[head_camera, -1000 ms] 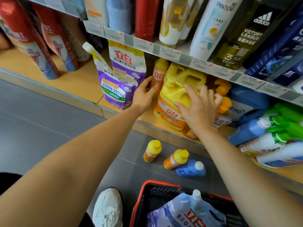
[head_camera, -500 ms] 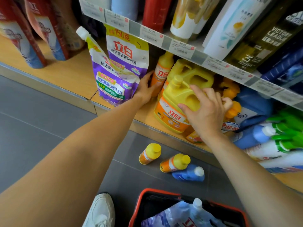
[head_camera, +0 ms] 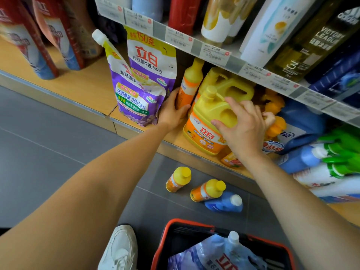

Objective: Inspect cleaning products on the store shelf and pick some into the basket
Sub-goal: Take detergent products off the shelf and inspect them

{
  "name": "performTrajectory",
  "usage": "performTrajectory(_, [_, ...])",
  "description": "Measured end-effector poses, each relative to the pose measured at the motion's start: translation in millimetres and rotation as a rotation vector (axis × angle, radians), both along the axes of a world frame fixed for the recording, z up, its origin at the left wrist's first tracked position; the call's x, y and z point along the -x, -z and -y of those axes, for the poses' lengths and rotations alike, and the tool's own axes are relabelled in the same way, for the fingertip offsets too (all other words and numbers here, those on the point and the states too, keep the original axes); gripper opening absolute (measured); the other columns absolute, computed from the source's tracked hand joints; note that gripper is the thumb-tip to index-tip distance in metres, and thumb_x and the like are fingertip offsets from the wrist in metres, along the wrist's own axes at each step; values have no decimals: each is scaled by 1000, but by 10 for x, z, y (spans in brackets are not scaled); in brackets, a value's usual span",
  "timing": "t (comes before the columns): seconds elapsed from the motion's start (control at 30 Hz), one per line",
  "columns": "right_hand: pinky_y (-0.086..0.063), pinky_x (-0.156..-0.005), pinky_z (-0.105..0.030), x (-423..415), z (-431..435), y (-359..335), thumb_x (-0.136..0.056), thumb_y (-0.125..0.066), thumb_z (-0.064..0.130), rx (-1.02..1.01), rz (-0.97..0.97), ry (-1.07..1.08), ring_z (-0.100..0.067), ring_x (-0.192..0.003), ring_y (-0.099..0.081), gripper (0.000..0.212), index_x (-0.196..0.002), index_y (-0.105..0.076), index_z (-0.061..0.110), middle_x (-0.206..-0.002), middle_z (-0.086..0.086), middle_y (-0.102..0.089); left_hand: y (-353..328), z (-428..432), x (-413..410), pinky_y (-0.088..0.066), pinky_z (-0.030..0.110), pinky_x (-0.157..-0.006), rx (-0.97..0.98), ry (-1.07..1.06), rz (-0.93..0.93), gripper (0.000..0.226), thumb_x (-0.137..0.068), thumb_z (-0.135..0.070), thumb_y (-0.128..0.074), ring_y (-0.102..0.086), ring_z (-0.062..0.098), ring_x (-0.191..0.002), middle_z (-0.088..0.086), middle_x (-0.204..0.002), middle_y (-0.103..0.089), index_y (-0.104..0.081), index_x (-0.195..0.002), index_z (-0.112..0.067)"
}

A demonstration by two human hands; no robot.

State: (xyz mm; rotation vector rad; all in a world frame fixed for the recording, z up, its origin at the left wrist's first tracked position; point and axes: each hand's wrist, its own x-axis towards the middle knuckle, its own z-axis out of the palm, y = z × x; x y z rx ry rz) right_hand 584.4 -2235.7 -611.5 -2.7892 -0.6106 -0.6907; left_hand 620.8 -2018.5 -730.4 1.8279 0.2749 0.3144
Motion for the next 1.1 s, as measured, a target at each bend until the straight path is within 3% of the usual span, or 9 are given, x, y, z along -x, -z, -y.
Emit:
performTrajectory(0.2, [-22, -89, -39, 3, 3, 6, -79, -70, 62, 10, 32, -11, -25, -99, -55, 63, -132, -57, 32, -110, 0, -61, -1, 68, 207, -49, 44, -103, -191, -117, -12, 64, -93, -39, -70, -60, 27, -124, 5, -137, -62, -41, -147, -21])
performTrajectory(0.47, [-29, -96, -49, 60, -25, -54, -82, -70, 58, 25, -14, 3, -28, -105, -53, 63, -136, -55, 31, -116, -3, -60, -156, 157, 725, -49, 46, -105, -268, -213, -85, 63, -94, -34, -70, -59, 28, -125, 9, -136, -63, -42, -148, -16])
performTrajectory(0.67, [-28, -101, -52, 134, -72, -139, -82, -73, 50, 102, -103, 26, -31, -114, -50, 67, -141, -48, 31, -124, -6, -58, -526, 50, 1209, -55, 43, -97, -416, -98, -147, 65, -91, -38, -73, -61, 27, -119, 7, -132, -64, -45, -146, -17])
performTrajectory(0.8, [-22, -108, -50, 138, -20, -364, -80, -68, 62, 133, -324, -1, -30, -131, -37, 79, -148, -38, 36, -142, -4, -48, -971, -9, 1511, -54, 36, -91, -536, 34, -154, 67, -85, -42, -78, -63, 23, -112, 5, -127, -67, -51, -142, -20])
performTrajectory(0.9, [-23, -110, -46, 219, 47, -642, -75, -73, 64, 15, -470, -98, -28, -137, -28, 90, -152, -34, 37, -152, 1, -40, -1321, -25, 1707, -56, 35, -87, -655, 139, -119, 66, -80, -47, -81, -65, 18, -107, 1, -121, -70, -58, -138, -23])
performTrajectory(0.97, [-36, -108, -47, 383, 147, -843, -75, -82, 45, -233, -551, -197, -25, -129, -42, 89, -151, -38, 33, -138, 2, -53, -1526, 2, 1830, -58, 38, -87, -714, 218, -107, 67, -79, -47, -82, -65, 17, -108, 0, -121, -70, -59, -138, -25])
performTrajectory(1.03, [-52, -92, -48, 600, 300, -1015, -75, -86, 30, -462, -661, -342, -15, -99, -62, 76, -142, -50, 28, -109, 5, -65, -1690, 59, 1951, -59, 38, -87, -750, 279, -81, 68, -79, -46, -82, -66, 17, -109, 1, -122, -70, -58, -139, -25])
performTrajectory(1.1, [-58, -77, -46, 830, 487, -1135, -76, -85, 31, -556, -691, -437, -12, -76, -65, 53, -123, -61, 27, -89, 3, -69, -1827, 149, 2071, -59, 39, -85, -791, 317, -33, 67, -78, -46, -84, -67, 16, -106, 0, -120, -71, -60, -137, -27])
